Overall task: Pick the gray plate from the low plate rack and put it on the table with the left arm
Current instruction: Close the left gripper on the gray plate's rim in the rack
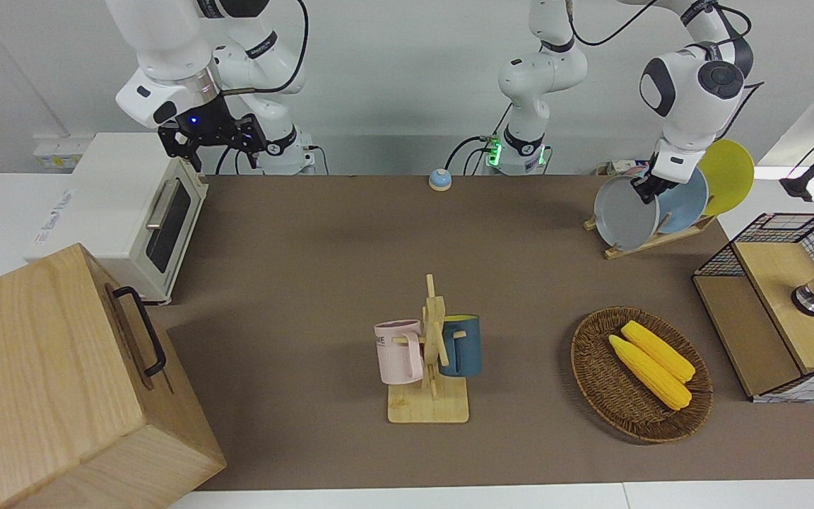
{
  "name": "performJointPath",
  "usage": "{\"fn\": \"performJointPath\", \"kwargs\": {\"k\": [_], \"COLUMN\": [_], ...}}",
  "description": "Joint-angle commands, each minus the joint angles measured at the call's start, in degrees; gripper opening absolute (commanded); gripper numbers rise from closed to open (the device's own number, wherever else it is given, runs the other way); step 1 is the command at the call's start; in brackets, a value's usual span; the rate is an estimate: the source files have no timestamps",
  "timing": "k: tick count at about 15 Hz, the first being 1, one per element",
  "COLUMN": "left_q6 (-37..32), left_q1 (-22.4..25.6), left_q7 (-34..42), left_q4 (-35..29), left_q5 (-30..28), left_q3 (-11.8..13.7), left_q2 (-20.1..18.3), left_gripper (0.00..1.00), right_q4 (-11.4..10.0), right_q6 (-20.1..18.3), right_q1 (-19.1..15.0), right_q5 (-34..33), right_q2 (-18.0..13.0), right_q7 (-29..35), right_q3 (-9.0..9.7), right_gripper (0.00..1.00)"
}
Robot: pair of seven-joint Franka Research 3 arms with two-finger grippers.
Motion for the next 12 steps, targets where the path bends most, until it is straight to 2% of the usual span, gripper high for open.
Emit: {"fn": "performJointPath", "kwargs": {"k": [1,3,7,12], "left_q6": [-8.96,-12.57,-13.38,-11.62], "left_q1": [-0.79,-0.79,-1.57,-5.61], "left_q7": [-0.19,0.07,2.96,3.85], "left_q4": [7.43,10.52,10.97,10.01], "left_q5": [1.19,1.19,-0.65,-10.75], "left_q3": [-0.32,-1.29,-2.17,-2.17], "left_q2": [-0.57,-0.39,-0.22,0.66], "left_gripper": [0.00,0.00,0.00,0.00], "right_q4": [0.33,0.41,0.33,0.41], "right_q6": [-0.62,-0.70,-0.62,-0.62], "right_q1": [-1.32,-1.32,-1.32,-1.32], "right_q5": [-0.37,-0.37,-0.37,-0.37], "right_q2": [-0.12,-0.12,-0.12,-0.12], "right_q7": [0.68,0.68,0.68,0.68], "right_q3": [1.21,1.21,1.21,1.21], "right_gripper": [0.983,0.983,0.983,0.983]}}
